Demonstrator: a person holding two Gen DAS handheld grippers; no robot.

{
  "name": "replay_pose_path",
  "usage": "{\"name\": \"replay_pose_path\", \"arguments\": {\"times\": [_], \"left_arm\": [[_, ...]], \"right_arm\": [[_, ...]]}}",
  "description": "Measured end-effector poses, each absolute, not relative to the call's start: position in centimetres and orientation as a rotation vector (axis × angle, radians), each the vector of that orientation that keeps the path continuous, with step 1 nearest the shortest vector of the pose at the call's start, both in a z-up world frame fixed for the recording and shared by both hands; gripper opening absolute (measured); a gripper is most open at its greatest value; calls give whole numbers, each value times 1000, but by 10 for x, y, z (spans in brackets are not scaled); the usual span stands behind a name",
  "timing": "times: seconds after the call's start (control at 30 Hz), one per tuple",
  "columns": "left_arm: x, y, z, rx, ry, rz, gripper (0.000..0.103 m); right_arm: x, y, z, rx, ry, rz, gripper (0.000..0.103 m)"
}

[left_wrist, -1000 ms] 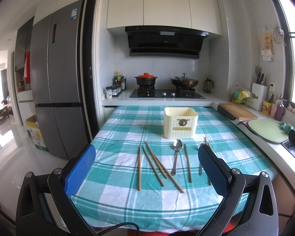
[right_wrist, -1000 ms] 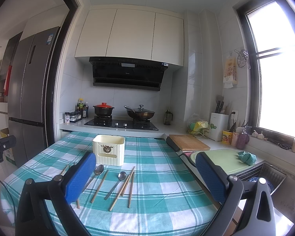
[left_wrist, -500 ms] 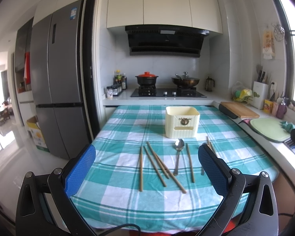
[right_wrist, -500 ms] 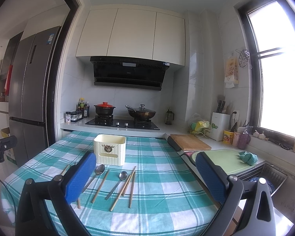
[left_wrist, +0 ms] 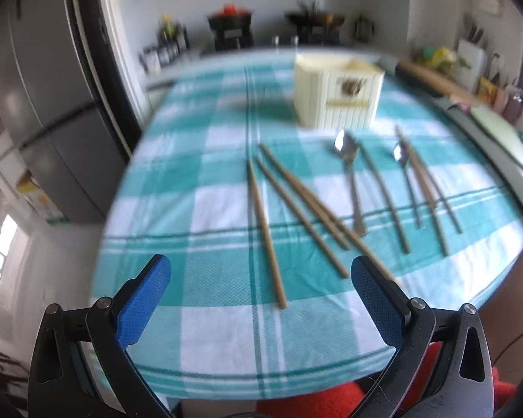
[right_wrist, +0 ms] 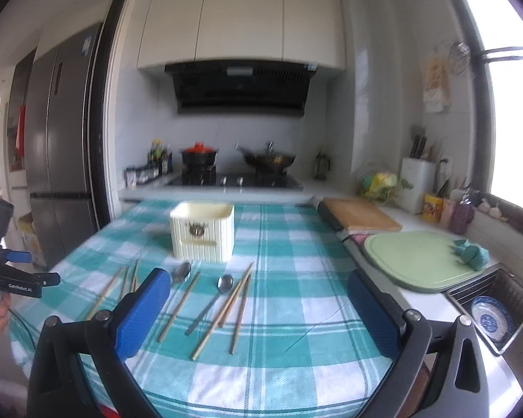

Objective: Organize utensils
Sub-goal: 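Lower the right tool onto a wooden chopstick and close its fingers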

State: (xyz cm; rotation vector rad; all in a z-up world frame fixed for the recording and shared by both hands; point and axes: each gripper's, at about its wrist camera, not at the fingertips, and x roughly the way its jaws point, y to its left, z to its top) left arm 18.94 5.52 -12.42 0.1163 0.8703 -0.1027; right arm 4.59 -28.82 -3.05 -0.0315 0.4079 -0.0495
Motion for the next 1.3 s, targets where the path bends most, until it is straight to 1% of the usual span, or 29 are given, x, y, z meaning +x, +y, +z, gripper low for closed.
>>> {"name": "replay_pose_path", "arguments": {"times": [0.07, 0.13, 0.2, 0.27, 0.3, 0.37, 0.4, 0.47, 0.5, 0.57, 0.63, 0.67, 0.7, 0.73, 0.77, 0.8, 0.83, 0.97, 1.13, 1.3], "left_arm": [[208, 60, -139, 82, 925, -87, 103], [227, 64, -150, 49, 953, -84, 103], [244, 65, -158, 43, 974, -79, 103], [261, 64, -167, 53, 993, -70, 103], [268, 63, -171, 60, 1003, -65, 103], [281, 64, -179, 63, 1024, -49, 102], [288, 64, -184, 57, 1034, -50, 102], [298, 64, -191, 53, 1048, -44, 102], [302, 65, -194, 52, 1053, -35, 102], [310, 66, -202, 43, 1061, -16, 102], [316, 68, -208, 35, 1067, -6, 102], [318, 69, -211, 33, 1070, -2, 102], [320, 70, -213, 35, 1071, 1, 101], [321, 71, -217, 43, 1076, 5, 98], [324, 73, -220, 52, 1088, 10, 92], [325, 74, -222, 48, 1094, 5, 92], [325, 78, -221, 24, 1090, -9, 91], [327, 92, -220, 10, 1111, -15, 91], [339, 91, -221, 72, 1171, -51, 96], [360, 91, -222, 88, 1217, -67, 94]], "right_arm": [[74, -294, -49, -33, 500, -20, 102], [95, -297, -65, -23, 576, 1, 96], [122, -299, -86, -11, 670, 25, 81], [152, -300, -109, -4, 758, 47, 75], [162, -299, -118, -4, 779, 52, 71], [186, -298, -136, -3, 833, 66, 69], [201, -298, -148, 4, 866, 74, 66], [220, -297, -162, 10, 914, 83, 65], [231, -296, -172, 3, 944, 87, 62], [248, -290, -188, -40, 984, 84, 62], [259, -286, -206, -63, 1017, 78, 55], [263, -286, -214, -61, 1038, 76, 47], [263, -287, -214, -53, 1005, 76, 45], [265, -288, -215, -70, 1012, 61, 41], [266, -290, -215, -70, 1017, 52, 38], [266, -293, -213, -70, 1032, 31, 32], [267, -297, -212, -70, 1042, 20, 32], [263, -314, -208, -88, 1107, -9, 31], [271, -325, -208, -80, 1187, 68, 33], [293, -331, -210, -69, 1259, 109, 43]]}}
